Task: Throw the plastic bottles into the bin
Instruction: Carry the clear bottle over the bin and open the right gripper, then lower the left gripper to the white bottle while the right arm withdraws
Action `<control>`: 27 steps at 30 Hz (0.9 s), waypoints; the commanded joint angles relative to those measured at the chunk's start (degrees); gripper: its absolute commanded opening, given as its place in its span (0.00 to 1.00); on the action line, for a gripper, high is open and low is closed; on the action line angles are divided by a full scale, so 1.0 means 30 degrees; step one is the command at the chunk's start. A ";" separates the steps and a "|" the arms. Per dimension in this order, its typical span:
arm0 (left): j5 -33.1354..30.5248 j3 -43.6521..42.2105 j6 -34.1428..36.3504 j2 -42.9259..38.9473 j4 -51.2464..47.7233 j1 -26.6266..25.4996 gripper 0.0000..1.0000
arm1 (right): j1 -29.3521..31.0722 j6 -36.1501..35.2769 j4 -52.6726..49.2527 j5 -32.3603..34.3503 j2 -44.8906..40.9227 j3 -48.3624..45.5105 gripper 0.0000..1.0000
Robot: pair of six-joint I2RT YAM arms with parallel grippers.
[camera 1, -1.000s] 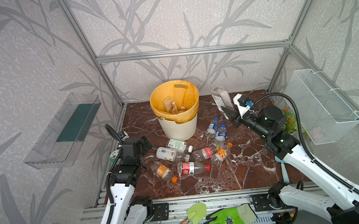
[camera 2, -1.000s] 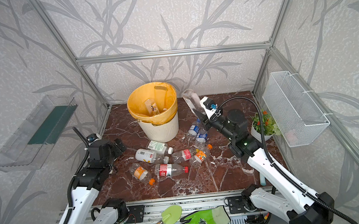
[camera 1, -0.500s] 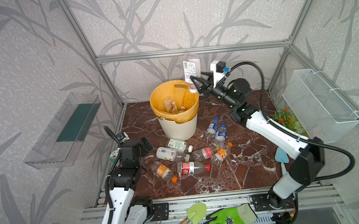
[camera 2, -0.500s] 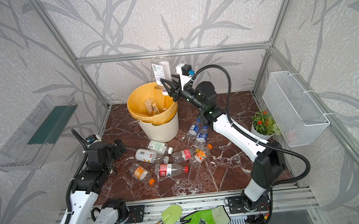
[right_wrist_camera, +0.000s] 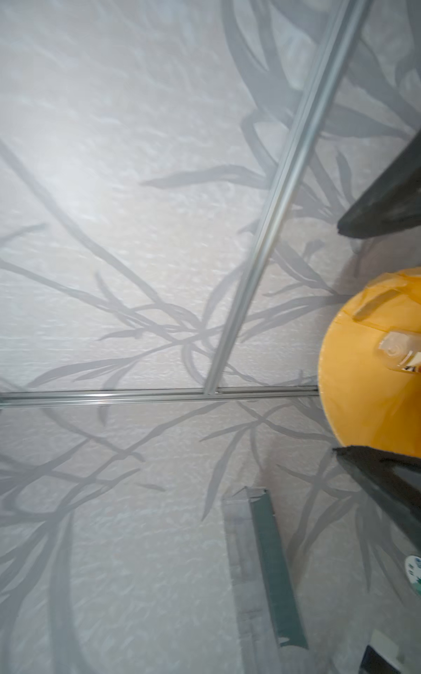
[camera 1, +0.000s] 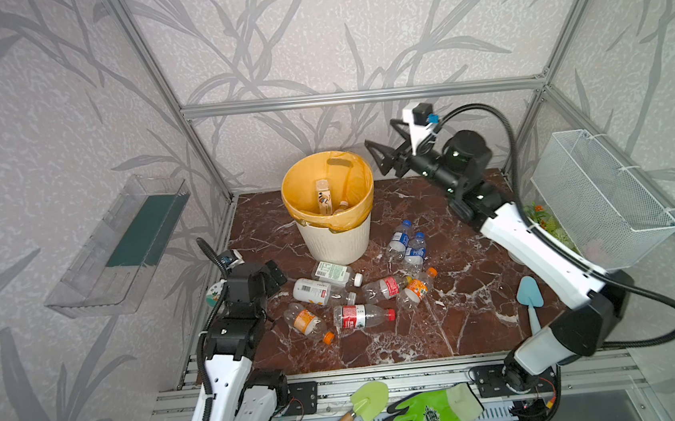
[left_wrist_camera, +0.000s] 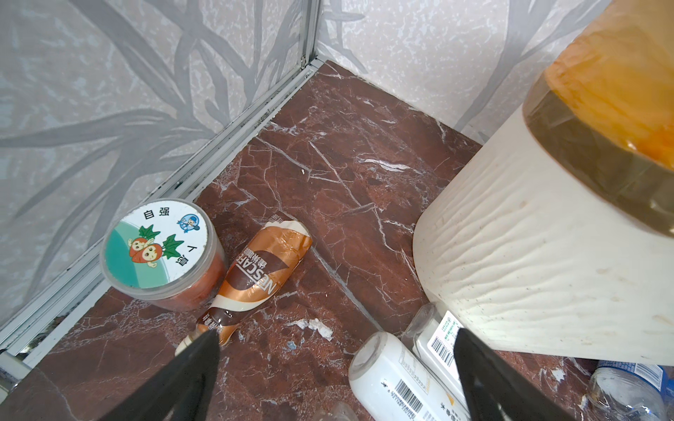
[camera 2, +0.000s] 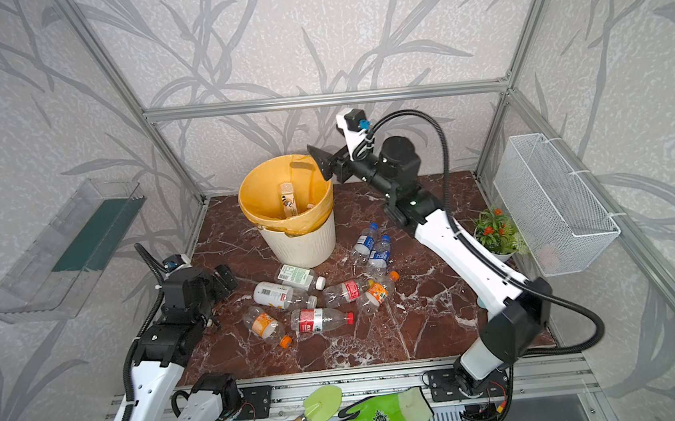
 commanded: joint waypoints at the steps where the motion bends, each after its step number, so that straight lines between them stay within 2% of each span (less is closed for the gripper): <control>1: -0.0115 0.0493 0.0189 -0.0252 -0.0328 -0.0002 0.99 | 0.0049 -0.1600 0.0320 0.1203 -0.1968 -0.1708 0.90; 5: -0.0054 0.0429 0.0047 -0.0218 -0.0389 -0.0121 0.99 | -0.0360 -0.0630 0.0193 0.1896 -0.3409 -0.4684 0.90; 9: 0.0117 0.0239 -0.0139 -0.0154 -0.0393 -0.0186 0.99 | -0.0397 0.0392 0.0582 0.1657 -0.4462 -0.8086 0.90; 15: 0.0466 0.0022 -0.0402 0.0179 -0.0633 -0.0502 0.99 | -0.0408 0.1838 0.2336 0.1661 -0.5836 -1.3605 0.89; 18: 0.0624 -0.0122 -0.1036 0.0456 -0.0942 -0.0903 0.99 | -0.0401 0.2715 0.2390 0.2459 -0.6335 -1.5503 0.89; 22: 0.0889 -0.0246 -0.3449 0.0894 -0.2032 -0.2028 0.99 | -0.0396 0.3403 0.2202 0.4118 -0.7066 -1.7330 0.89; 27: 0.0202 -0.1065 -0.7258 0.1157 -0.1574 -0.4690 0.98 | -0.0718 0.3496 0.1671 0.5178 -0.7733 -1.8132 0.90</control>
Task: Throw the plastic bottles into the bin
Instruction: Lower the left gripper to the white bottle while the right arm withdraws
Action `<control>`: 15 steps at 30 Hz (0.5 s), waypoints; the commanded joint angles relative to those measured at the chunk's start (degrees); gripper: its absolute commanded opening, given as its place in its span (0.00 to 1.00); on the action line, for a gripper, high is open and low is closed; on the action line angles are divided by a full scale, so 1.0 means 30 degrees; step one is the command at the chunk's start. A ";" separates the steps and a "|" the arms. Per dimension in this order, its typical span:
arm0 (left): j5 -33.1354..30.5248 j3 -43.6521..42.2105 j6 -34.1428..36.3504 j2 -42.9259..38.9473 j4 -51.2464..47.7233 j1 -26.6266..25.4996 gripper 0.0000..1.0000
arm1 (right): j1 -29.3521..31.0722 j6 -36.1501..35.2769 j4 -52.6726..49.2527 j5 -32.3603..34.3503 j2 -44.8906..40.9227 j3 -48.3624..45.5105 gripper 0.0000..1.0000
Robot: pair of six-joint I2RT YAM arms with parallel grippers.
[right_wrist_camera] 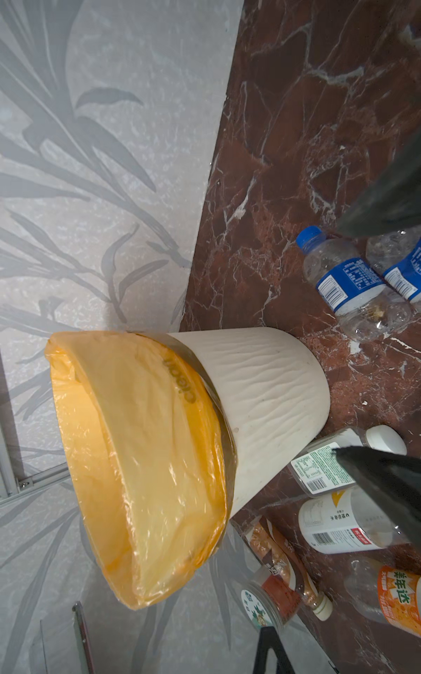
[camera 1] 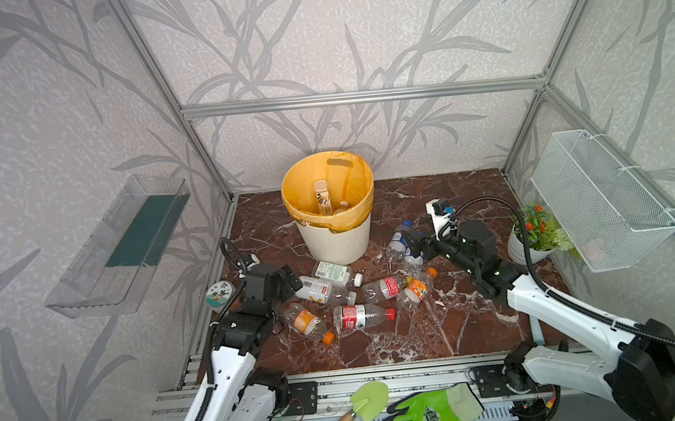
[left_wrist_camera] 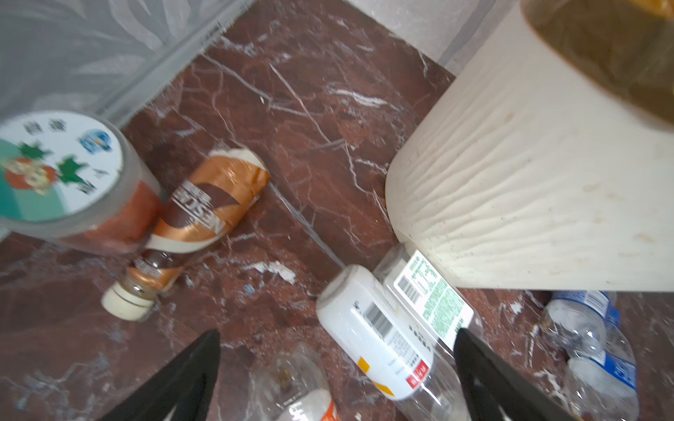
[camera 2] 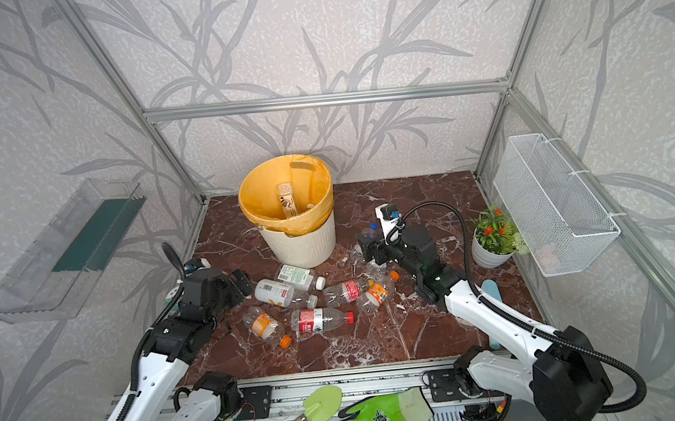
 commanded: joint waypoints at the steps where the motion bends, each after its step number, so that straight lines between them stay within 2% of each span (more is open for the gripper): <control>1: -0.0729 -0.0467 -0.3750 0.0274 -0.0236 -0.1486 0.98 | -0.0396 0.0471 0.0409 0.1217 -0.0679 -0.0225 0.90; 8: -0.0865 -0.1170 -0.8219 0.0995 0.1333 -0.3626 0.94 | -0.1124 0.0881 0.0209 0.1217 -0.0959 -0.0575 0.90; 15: 0.0243 -0.1996 -1.0527 0.2108 0.2364 -0.3953 0.88 | -0.1423 0.1294 0.0327 0.1276 -0.0991 -0.1021 0.90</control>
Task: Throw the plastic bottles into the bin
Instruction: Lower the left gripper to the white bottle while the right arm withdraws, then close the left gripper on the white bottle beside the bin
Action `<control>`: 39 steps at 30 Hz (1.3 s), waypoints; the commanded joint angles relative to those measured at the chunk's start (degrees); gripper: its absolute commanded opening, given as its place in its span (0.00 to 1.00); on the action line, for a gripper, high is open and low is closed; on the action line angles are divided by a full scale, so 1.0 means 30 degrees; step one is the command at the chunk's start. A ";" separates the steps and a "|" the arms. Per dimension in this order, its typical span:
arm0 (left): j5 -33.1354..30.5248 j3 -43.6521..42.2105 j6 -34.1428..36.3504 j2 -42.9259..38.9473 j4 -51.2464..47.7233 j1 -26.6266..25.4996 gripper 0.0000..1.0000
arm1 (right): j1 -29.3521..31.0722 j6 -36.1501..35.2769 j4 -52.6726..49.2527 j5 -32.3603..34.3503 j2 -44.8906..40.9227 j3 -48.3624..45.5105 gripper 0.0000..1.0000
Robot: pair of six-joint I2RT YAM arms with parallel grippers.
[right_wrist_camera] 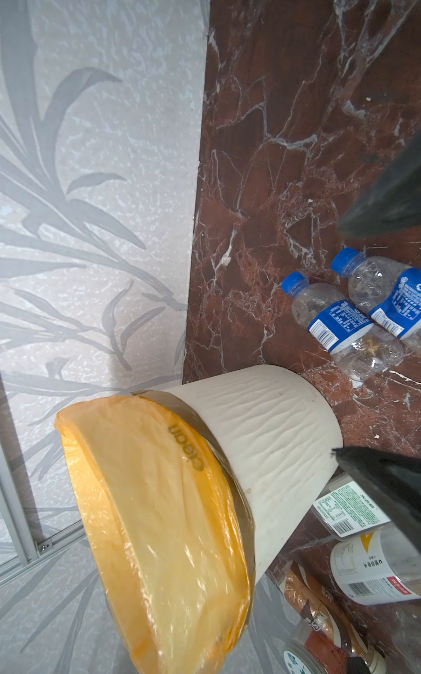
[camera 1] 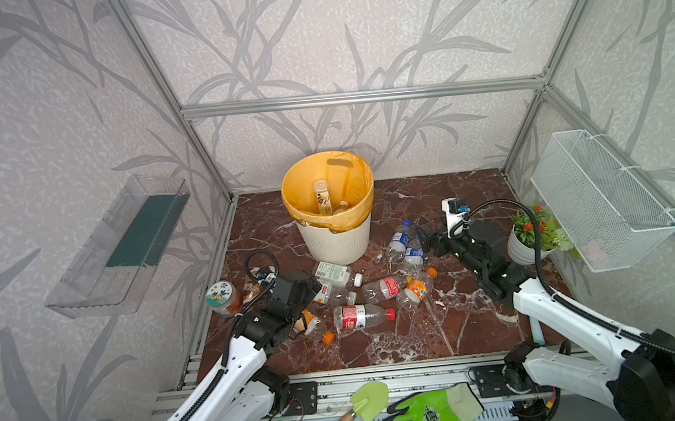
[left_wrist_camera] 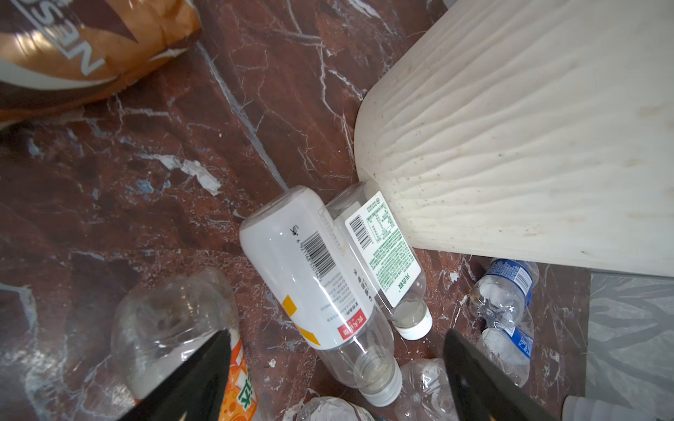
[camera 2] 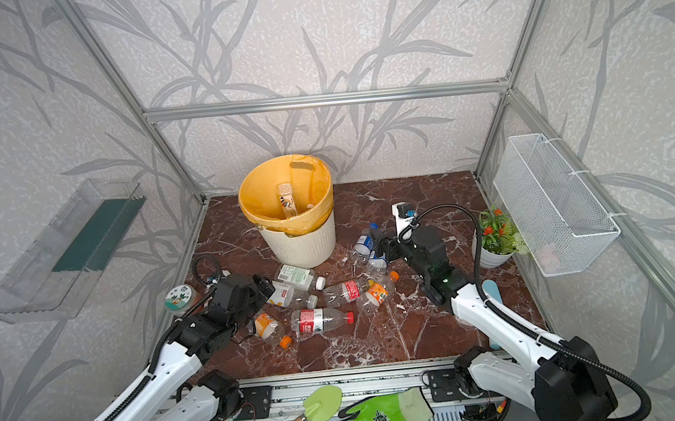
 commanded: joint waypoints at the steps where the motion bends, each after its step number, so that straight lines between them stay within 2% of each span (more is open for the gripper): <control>1: 0.0305 -0.0338 -0.2188 0.0528 0.0590 -0.0119 0.87 | -0.0173 0.0340 0.0312 0.0270 -0.0261 -0.0109 0.90; 9: 0.0966 -0.0843 -0.3010 0.1960 0.2262 -0.0253 0.80 | -0.0395 0.0483 0.0312 0.0270 -0.0203 -0.0194 0.90; 21: 0.2172 -0.0721 -0.3478 0.4503 0.3310 -0.0253 0.78 | -0.0831 0.0864 0.0053 0.0377 -0.0498 -0.0449 0.90; 27: 0.2117 -0.0582 -0.4173 0.5527 0.3084 -0.0230 0.78 | -0.1149 0.1102 -0.0068 0.0504 -0.0716 -0.0626 0.90; 39: 0.2009 0.0069 -0.3949 0.7456 0.3493 -0.0218 0.79 | -0.1355 0.1189 -0.0215 0.0475 -0.0934 -0.0691 0.90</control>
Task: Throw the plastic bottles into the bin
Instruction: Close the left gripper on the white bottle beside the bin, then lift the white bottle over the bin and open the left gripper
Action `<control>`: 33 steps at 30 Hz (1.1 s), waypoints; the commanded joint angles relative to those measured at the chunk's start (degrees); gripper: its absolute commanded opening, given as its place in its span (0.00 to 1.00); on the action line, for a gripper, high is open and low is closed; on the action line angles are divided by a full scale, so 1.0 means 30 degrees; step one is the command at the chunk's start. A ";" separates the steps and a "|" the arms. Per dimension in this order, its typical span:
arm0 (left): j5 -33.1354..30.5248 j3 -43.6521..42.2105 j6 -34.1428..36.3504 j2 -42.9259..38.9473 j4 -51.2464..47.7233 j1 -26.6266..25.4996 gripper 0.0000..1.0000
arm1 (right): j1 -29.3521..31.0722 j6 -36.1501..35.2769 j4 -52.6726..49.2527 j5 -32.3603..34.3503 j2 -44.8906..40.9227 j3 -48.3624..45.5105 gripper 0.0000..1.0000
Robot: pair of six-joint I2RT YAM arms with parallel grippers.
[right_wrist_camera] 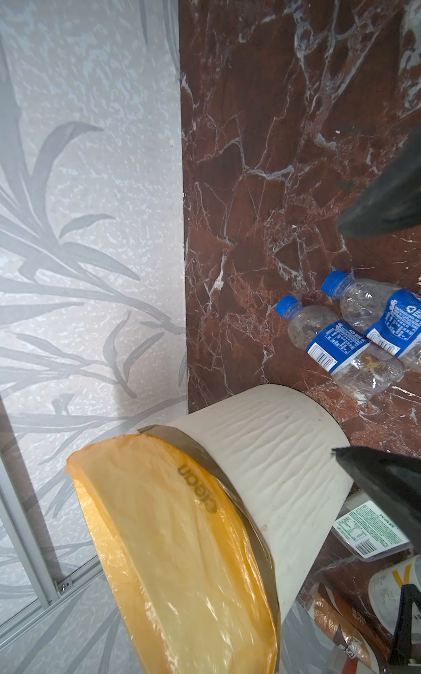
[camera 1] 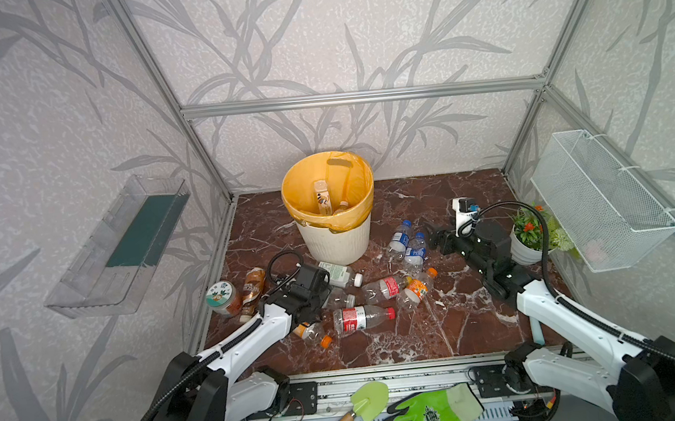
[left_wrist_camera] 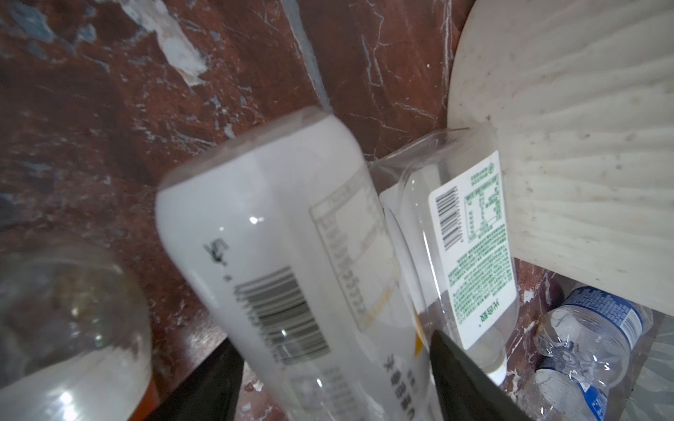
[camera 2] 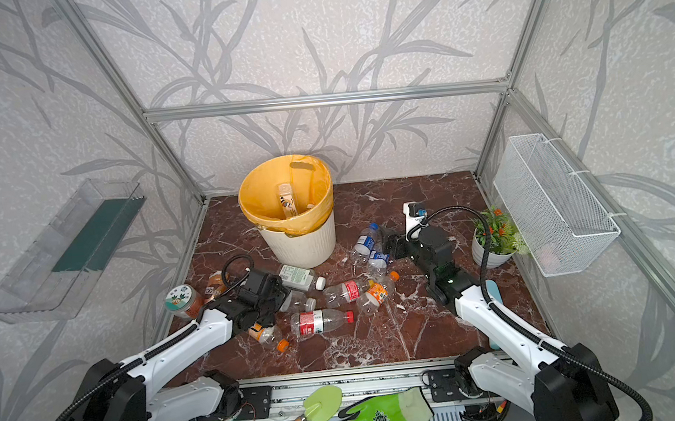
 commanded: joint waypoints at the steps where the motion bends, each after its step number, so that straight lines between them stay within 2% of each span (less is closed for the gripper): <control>1: -0.0095 0.0602 -0.0450 0.0455 0.0065 -0.0034 0.79 | -0.0167 0.0192 -0.0053 0.0155 -0.0465 -0.0297 0.90; 12: 0.0035 0.0728 -0.0223 0.1461 0.0381 0.0027 0.79 | -0.0416 0.0307 -0.0215 0.0008 -0.0574 -0.0303 0.90; 17: -0.0061 0.0778 -0.0165 0.1225 0.0333 0.0045 0.68 | -0.0416 0.0368 -0.0216 -0.0036 -0.0556 -0.0306 0.90; 21: -0.0502 0.1075 0.0047 0.0578 -0.0330 0.0052 0.57 | -0.0446 0.0313 -0.0299 -0.0021 -0.0563 -0.0277 0.90; 33: -0.2469 0.2079 0.0665 -0.2675 -0.3554 0.0020 0.54 | -0.0519 0.0309 -0.0333 0.0037 -0.0585 -0.0023 0.90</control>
